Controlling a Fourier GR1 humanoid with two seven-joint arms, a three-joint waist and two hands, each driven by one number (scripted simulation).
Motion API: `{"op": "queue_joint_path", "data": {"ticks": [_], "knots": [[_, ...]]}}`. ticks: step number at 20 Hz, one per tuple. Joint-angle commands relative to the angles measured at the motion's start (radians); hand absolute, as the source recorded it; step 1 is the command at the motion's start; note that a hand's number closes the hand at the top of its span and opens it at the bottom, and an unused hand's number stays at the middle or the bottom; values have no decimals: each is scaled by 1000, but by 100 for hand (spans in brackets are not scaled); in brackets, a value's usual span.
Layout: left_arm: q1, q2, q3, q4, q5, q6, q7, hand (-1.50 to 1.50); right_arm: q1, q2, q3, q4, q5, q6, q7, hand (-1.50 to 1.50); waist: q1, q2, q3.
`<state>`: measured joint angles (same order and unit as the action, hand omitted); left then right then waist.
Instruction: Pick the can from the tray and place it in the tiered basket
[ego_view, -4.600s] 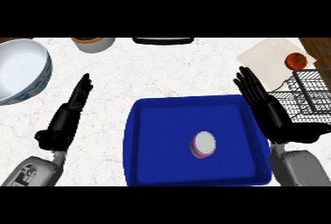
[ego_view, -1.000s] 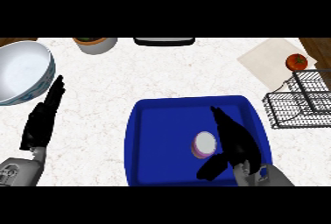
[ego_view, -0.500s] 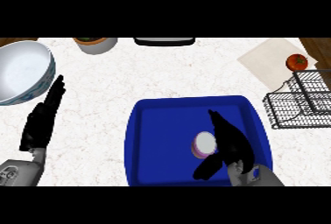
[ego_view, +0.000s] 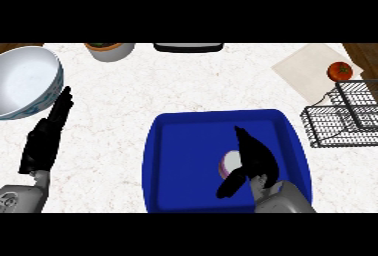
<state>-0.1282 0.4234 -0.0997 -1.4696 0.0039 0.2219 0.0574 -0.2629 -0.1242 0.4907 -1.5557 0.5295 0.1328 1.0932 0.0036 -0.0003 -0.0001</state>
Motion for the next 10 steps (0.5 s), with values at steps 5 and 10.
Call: {"op": "queue_joint_path", "data": {"ticks": [5,10], "knots": [[-12,-46,9,-6,-57,-14,48,0,-37,72,-61,95,12,67,58,-150,-1,0,0],[23,-54,24,8,-46,-40,-21,0,4,88,-14,151,-42,135,-60,150,1,0,0]]}}
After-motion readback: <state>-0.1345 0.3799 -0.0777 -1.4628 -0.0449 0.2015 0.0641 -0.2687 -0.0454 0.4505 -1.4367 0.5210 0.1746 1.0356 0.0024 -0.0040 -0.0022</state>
